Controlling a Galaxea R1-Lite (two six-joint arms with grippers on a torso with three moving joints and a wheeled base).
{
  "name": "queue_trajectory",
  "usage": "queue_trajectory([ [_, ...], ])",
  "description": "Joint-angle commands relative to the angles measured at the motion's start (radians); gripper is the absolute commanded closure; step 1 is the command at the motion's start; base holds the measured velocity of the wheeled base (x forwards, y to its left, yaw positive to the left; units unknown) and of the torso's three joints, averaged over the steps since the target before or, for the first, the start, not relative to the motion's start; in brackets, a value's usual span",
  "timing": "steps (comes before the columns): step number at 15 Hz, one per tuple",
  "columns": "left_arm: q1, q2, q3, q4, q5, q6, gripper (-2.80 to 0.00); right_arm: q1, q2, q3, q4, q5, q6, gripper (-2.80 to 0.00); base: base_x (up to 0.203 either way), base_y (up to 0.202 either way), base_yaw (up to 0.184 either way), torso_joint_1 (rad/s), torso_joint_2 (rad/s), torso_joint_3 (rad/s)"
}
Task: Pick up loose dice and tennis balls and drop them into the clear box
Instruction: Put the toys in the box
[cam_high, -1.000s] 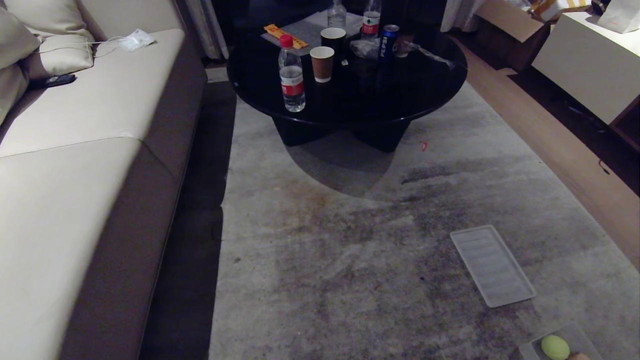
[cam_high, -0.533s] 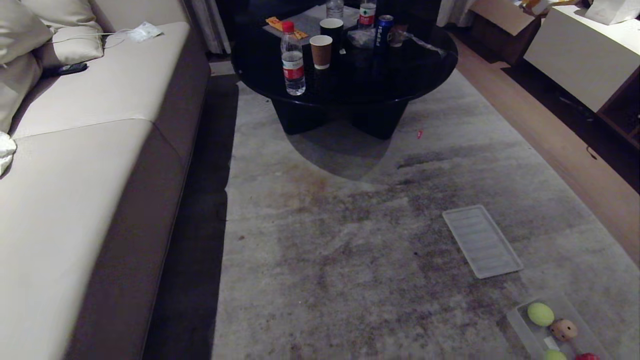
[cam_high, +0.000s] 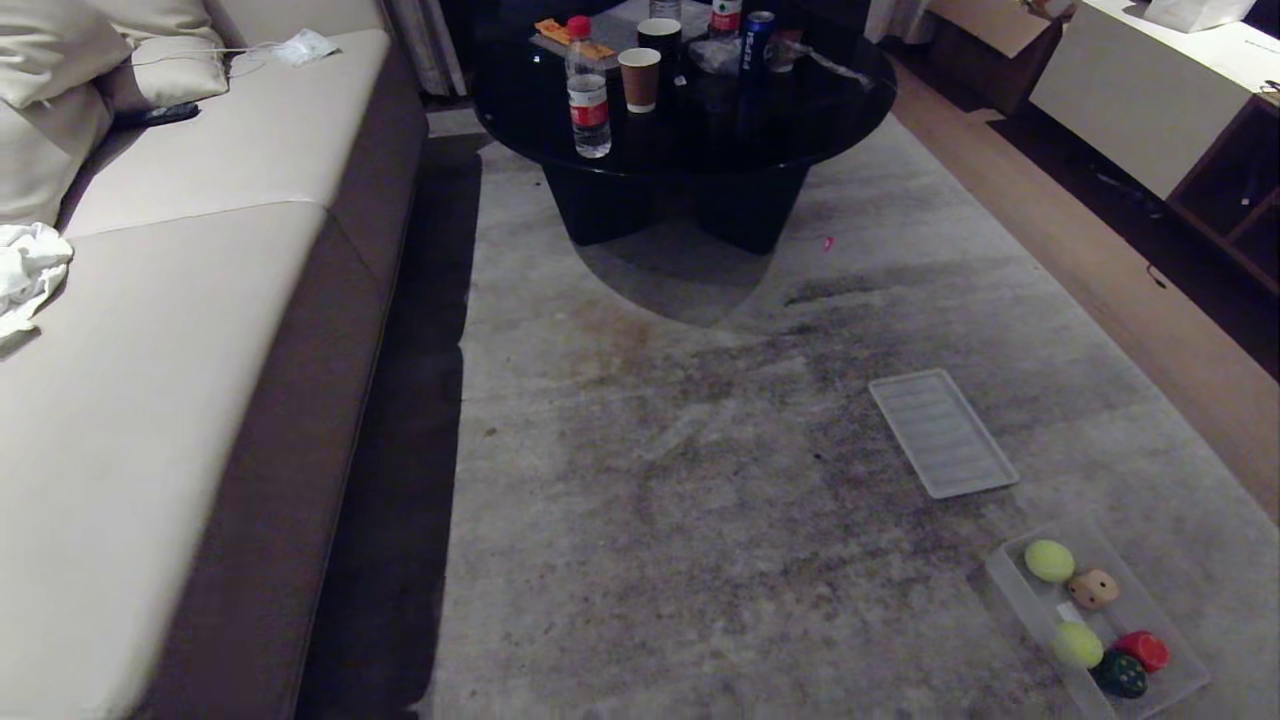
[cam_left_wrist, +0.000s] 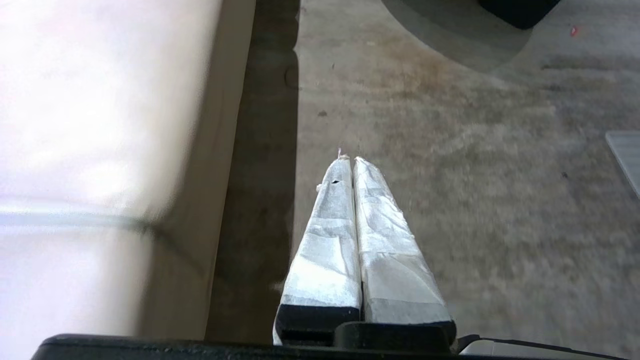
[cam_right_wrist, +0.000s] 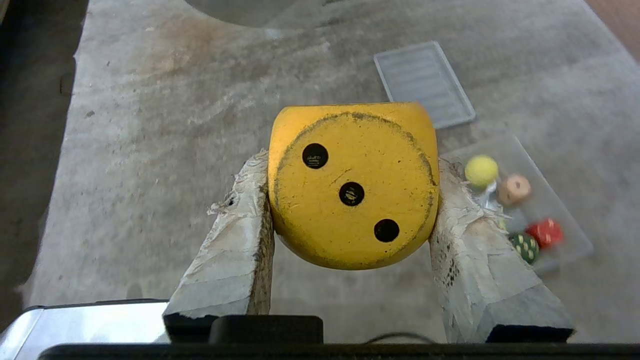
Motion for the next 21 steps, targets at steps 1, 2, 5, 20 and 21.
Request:
queue_trajectory([
  [1, 0.0, 0.002, 0.002, 0.0, 0.001, -0.001, 0.0, 0.0, 0.001, 0.0, 0.001, 0.0, 0.0, 0.0, -0.185, 0.0, 0.003, 0.002, 0.0, 0.0],
  [2, 0.0, 0.002, 0.002, 0.0, 0.003, -0.001, 0.0, 0.0, 0.002, 0.0, 0.001, 0.0, 0.0, 0.0, -0.185, 0.0, 0.001, 0.0, 0.0, 0.004],
  [5, 0.0, 0.002, 0.002, 0.001, 0.001, 0.003, 0.0, 0.0, 0.002, 0.0, 0.001, 0.0, 0.0, 0.0, -0.133, 0.0, -0.005, -0.001, 0.0, 0.004],
  [20, 0.0, 0.002, 0.002, 0.0, 0.003, -0.006, 0.0, 0.0, 0.0, 0.0, 0.001, 0.0, 0.0, 0.0, 0.0, 0.0, 0.0, 0.001, 0.0, -0.032],
  [21, 0.0, 0.002, 0.002, 0.0, 0.003, -0.008, 0.0, 0.0, 0.001, 0.0, 0.001, 0.0, 0.0, 0.0, 0.0, 0.0, 0.0, 0.002, 0.0, -0.183],
])
